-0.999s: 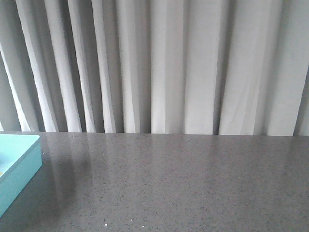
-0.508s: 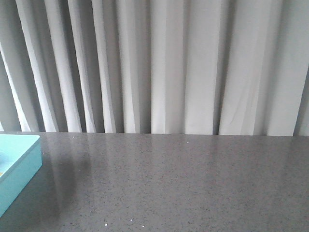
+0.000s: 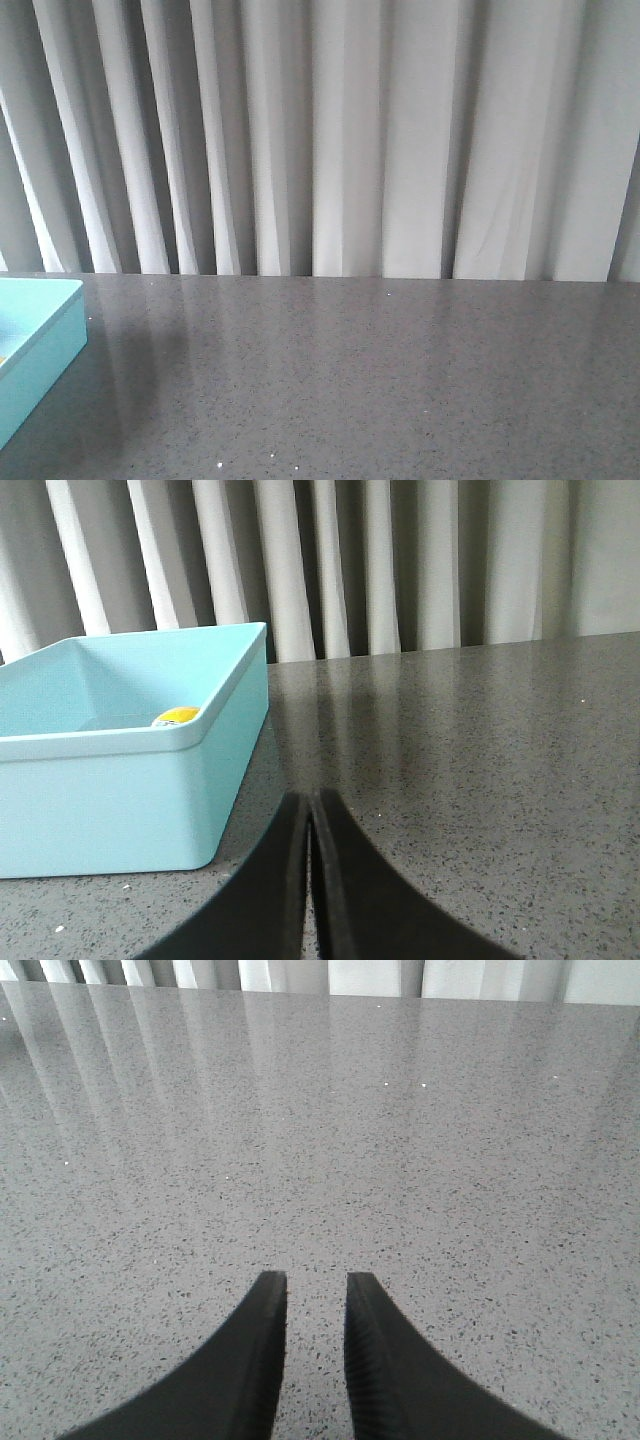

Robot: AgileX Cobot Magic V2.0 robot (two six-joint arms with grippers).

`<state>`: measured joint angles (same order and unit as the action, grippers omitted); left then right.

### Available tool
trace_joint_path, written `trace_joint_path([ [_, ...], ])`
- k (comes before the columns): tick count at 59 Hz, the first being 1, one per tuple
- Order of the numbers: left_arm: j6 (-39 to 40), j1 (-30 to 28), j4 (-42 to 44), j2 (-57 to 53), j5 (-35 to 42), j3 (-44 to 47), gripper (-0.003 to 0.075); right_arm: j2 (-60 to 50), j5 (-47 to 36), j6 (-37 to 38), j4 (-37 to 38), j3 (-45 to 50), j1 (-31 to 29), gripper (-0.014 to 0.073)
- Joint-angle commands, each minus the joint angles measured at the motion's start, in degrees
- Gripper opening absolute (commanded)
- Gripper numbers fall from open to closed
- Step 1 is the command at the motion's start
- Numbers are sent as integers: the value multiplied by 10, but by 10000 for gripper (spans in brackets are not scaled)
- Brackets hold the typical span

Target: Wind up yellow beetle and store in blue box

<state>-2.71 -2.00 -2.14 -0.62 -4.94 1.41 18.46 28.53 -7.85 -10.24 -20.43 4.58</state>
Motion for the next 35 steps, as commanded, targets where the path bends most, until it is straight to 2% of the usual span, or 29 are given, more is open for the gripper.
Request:
trace_joint_path([
  [1, 6, 3, -1, -3, 38, -8, -6, 4, -40, -3, -6, -15, -3, 162],
  [35, 6, 3, -1, -3, 38, -8, -6, -3, -43, -7, -7, 7, -3, 162],
])
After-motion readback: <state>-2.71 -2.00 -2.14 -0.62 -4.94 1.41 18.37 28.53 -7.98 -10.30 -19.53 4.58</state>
